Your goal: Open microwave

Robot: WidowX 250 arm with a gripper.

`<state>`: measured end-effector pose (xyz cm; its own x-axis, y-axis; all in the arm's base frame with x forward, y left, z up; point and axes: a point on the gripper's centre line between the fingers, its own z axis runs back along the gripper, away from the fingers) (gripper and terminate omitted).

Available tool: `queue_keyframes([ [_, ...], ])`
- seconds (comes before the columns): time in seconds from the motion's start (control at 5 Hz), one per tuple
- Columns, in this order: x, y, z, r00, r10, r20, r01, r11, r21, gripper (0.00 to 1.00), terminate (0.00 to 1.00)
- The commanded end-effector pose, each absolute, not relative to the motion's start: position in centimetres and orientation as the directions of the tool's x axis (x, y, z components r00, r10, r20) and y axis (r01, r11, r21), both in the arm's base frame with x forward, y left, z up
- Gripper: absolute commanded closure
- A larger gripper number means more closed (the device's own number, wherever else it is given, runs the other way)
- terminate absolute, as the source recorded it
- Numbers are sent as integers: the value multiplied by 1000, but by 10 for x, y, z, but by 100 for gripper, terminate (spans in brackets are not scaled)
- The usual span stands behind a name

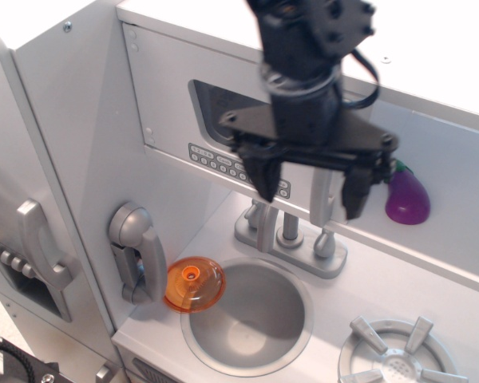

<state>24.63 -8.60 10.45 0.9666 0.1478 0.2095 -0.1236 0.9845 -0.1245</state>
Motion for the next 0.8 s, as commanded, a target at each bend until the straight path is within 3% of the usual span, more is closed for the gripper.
queue_keyframes([
  [0.0, 284, -99, 115, 945, 171, 279, -137, 981, -136, 0, 0],
  [0.4, 293, -93, 117, 939, 159, 306, -136, 986, -95, 0, 0],
  [0.6, 292, -92, 120, 946, 146, 291, -114, 986, -125, 100, 0],
])
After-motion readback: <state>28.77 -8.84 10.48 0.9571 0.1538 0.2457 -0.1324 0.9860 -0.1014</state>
